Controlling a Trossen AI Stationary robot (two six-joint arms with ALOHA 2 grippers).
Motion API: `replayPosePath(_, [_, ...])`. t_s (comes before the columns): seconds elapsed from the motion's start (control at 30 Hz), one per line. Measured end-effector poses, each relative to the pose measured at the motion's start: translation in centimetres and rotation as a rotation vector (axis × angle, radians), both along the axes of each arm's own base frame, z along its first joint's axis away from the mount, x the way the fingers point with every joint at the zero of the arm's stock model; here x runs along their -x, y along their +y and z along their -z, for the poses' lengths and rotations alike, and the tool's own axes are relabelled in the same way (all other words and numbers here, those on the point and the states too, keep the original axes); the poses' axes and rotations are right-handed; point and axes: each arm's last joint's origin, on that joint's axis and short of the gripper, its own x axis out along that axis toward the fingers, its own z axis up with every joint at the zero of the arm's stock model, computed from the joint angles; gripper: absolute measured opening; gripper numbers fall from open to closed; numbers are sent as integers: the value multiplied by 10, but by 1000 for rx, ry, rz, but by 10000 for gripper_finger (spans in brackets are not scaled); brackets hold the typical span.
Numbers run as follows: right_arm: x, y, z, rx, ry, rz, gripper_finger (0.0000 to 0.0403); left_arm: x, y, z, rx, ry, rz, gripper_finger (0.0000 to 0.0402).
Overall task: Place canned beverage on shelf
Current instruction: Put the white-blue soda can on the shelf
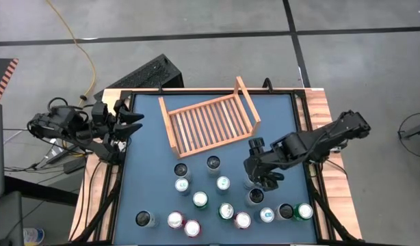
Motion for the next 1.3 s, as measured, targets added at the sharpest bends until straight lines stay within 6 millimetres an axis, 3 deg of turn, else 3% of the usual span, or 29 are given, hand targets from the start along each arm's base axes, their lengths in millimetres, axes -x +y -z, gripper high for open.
replayPosePath(0.33, [22,9,25,1,1,-56,286,0,0,0,12,-2,-6,165])
replayPosePath(0.67, [22,4,54,66,10,-116,286,0,1,0,53,-6,-23,165])
replayPosePath(1.07, [11,-4,60,16,-5,-159,285,0,1,2,49,13,-25,165])
replayPosePath(1.17, [8,-5,63,-10,13,-171,275,-1,1,3,46,23,-26,165])
replayPosePath(1.3, [7,-6,66,-26,40,-174,228,-4,0,4,43,33,-26,165])
